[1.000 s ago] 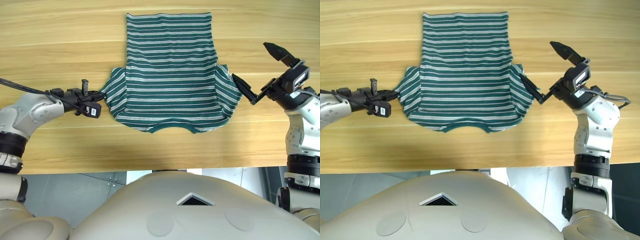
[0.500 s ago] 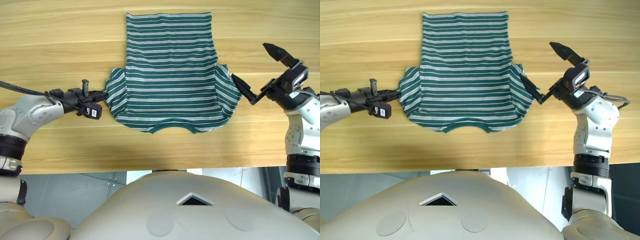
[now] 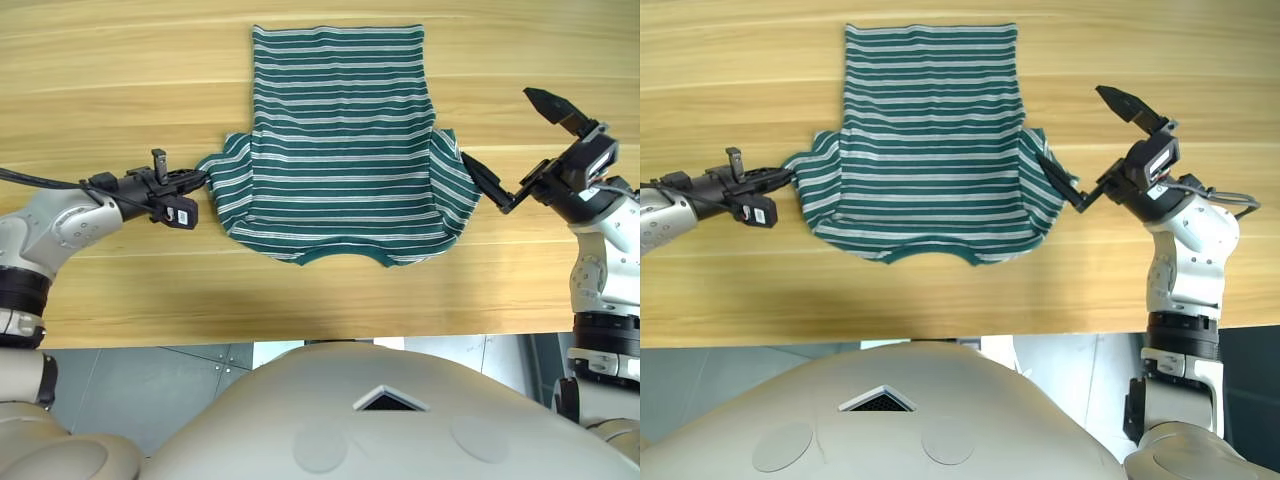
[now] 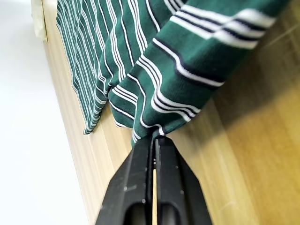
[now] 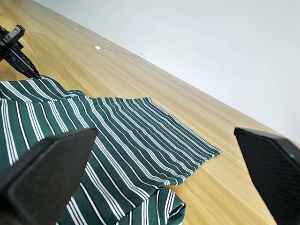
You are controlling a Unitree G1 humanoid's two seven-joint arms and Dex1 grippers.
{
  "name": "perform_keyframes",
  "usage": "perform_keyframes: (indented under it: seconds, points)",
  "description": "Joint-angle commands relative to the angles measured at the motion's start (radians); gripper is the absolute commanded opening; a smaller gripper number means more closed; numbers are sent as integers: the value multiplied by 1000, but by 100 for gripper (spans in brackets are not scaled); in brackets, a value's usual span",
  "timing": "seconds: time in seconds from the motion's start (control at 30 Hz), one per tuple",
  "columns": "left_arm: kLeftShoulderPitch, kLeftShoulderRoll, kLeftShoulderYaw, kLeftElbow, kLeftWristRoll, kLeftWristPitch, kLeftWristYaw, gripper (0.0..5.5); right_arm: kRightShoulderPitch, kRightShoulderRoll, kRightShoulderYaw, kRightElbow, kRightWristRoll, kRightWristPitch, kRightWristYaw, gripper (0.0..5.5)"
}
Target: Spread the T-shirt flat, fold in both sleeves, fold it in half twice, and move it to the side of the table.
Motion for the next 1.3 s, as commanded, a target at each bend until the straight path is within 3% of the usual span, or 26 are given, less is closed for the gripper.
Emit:
perform_keyframes:
  seconds: [0.03, 0.4, 0.73, 1.3]
  points:
    - [-4, 20, 9, 6, -28, -45, -9, 1, -1, -2, 2, -7, -11, -11, 6, 540]
    - [-49, -4, 9, 42, -107, -130, -36, 1, -18, -6, 9, 4, -23, -12, 6, 540]
    - [-214, -149, -70, 82, -74, -105, -105, 1, -30, -13, 13, 1, -37, -11, 4, 540]
    - [-201, -268, -144, -10, -33, -41, -141, 1, -20, 10, 23, 5, -37, -23, -6, 540]
